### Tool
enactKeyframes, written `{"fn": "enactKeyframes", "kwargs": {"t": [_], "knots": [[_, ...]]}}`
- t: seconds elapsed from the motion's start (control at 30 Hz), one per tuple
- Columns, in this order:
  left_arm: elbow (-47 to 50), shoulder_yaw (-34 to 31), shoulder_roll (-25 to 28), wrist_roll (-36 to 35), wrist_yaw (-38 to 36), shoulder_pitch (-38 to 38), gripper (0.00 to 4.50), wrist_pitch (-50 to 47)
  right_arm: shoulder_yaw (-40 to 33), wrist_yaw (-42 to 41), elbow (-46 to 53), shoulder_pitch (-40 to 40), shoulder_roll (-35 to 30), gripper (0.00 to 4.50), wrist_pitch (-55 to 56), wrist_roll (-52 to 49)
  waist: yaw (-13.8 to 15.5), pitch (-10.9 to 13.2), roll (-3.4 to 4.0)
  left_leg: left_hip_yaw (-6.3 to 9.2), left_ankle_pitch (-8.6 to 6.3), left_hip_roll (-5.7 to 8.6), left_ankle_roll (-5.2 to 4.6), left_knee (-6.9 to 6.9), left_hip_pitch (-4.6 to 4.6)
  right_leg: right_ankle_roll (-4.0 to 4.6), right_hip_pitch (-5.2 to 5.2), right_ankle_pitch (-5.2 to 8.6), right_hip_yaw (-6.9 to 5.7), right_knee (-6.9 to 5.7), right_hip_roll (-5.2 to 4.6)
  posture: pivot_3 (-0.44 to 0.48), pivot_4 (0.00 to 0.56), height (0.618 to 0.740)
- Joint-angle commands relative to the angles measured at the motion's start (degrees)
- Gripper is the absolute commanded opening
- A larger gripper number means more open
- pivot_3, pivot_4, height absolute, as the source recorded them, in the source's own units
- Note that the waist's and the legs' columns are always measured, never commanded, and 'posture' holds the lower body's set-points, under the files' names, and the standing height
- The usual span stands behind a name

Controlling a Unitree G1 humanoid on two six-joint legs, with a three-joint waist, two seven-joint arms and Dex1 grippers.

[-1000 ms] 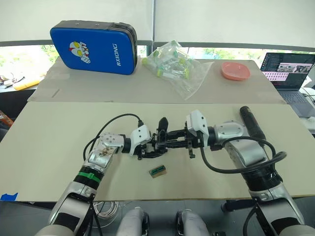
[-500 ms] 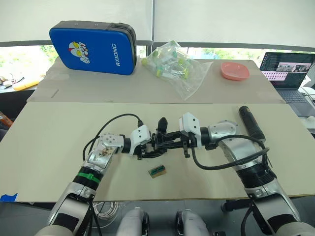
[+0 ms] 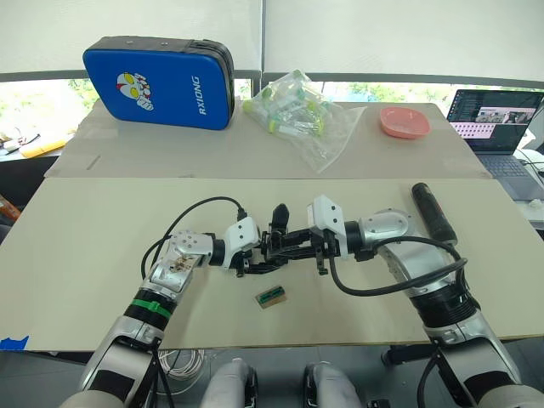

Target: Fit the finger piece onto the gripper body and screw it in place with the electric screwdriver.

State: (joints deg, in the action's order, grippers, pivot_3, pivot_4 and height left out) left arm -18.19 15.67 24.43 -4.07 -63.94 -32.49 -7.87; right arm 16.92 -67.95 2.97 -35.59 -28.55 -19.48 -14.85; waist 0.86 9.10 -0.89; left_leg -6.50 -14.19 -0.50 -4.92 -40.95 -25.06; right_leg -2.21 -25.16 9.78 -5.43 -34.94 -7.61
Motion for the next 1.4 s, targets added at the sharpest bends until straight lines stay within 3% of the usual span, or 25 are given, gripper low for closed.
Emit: {"fn": "enactKeyframes", "kwargs": {"t": [0.03, 0.37, 0.63, 1.03, 1.1, 1.4], "knots": [[-0.42, 0.75, 0.9, 1.29, 0.62, 1.13, 2.28, -1.75, 0.94, -0.4, 1.36, 0.84, -0.88, 0.37, -2.8, -0.13, 0.0, 0.0, 0.0, 0.0, 0.0, 0.0, 0.0, 0.0, 0.0, 0.0, 0.0, 0.0, 0.0, 0.0, 0.0, 0.0, 0.15, 0.74], [-0.22, 0.83, 0.98, 1.02, 0.6, 1.24, 2.28, -2.36, 4.06, 1.79, -4.73, -2.22, -0.07, 0.37, -4.55, 3.66, -0.3, -0.07, 0.09, -0.01, -0.2, -0.04, -0.3, 0.08, 0.32, 0.08, 0.04, 0.04, 0.0, -0.02, -0.02, 0.0, 0.15, 0.74], [0.25, 0.65, 1.2, 0.88, 1.32, 1.8, 2.28, -2.65, 3.24, 0.43, -6.57, -2.96, -0.71, 0.37, -5.8, 2.36, -0.27, -0.18, 0.26, -0.01, -0.39, -0.17, 0.05, 0.18, 0.69, 0.22, 0.17, 0.11, 0.0, -0.05, -0.01, 0.0, 0.15, 0.74], [1.01, -0.03, 1.49, 0.23, 2.08, 2.0, 2.28, -2.8, 1.02, -0.49, -3.93, -3.33, -0.96, 0.37, -2.34, 0.93, -0.23, -0.19, 0.28, -0.02, -0.42, -0.17, 0.1, 0.19, 0.65, 0.24, 0.13, 0.11, 0.0, -0.04, -0.01, 0.0, 0.15, 0.74], [0.79, 0.13, 1.81, 0.45, 2.0, 2.08, 2.28, -2.71, 0.37, -0.66, -3.27, -3.3, -0.97, 1.38, -2.05, 0.21, -0.22, -0.19, 0.27, -0.02, -0.42, -0.17, 0.1, 0.19, 0.64, 0.24, 0.12, 0.12, 0.0, -0.03, -0.01, 0.0, 0.15, 0.74], [0.9, -0.16, 2.56, 0.34, 1.88, 3.19, 2.28, -3.07, -2.94, -2.59, 3.19, -0.97, -4.32, 4.48, -3.24, -3.89, -0.33, -0.19, 0.28, -0.03, -0.34, -0.24, 0.03, 0.2, 0.38, 0.29, 0.05, 0.13, 0.01, -0.05, 0.04, 0.0, 0.15, 0.74]]}}
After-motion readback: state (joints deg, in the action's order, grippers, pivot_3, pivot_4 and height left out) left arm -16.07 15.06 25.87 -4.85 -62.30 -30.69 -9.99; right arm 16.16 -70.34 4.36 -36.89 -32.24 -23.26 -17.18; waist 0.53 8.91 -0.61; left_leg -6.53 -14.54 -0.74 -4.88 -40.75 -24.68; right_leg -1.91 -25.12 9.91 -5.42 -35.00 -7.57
